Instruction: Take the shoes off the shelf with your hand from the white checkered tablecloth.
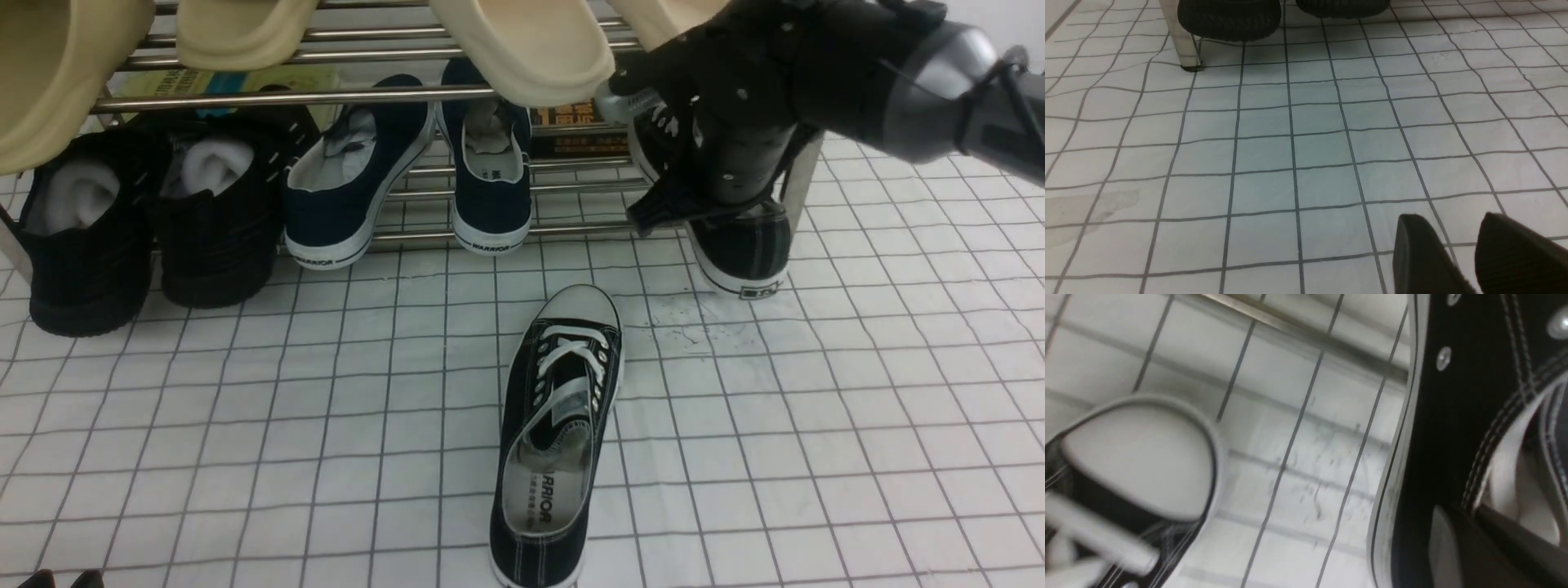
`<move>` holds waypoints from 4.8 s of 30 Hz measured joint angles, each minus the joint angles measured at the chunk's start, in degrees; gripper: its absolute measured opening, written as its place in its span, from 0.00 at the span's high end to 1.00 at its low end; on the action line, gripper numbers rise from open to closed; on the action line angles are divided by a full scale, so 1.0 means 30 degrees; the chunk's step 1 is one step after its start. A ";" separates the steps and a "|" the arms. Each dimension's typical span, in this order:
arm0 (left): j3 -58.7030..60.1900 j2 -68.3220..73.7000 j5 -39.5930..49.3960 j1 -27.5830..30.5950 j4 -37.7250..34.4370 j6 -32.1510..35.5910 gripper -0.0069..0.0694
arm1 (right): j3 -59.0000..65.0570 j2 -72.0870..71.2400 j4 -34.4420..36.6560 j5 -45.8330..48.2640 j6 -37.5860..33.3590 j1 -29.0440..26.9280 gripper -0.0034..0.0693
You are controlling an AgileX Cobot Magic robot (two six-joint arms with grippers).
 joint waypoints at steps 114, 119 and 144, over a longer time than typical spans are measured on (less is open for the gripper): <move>0.0000 0.0000 0.0000 0.0000 0.0000 0.0000 0.59 | 1.0811 -1.7501 0.6180 0.2405 -0.1779 0.2961 0.97; 0.0000 0.0000 0.0000 0.0000 0.0000 0.0000 0.59 | 1.7425 -2.3462 0.5538 -0.3651 -0.1756 0.2961 0.97; 0.0000 0.0000 0.0000 0.0000 0.0000 0.0000 0.59 | 2.8085 -2.9316 0.5205 -1.6811 -0.1794 0.2961 0.95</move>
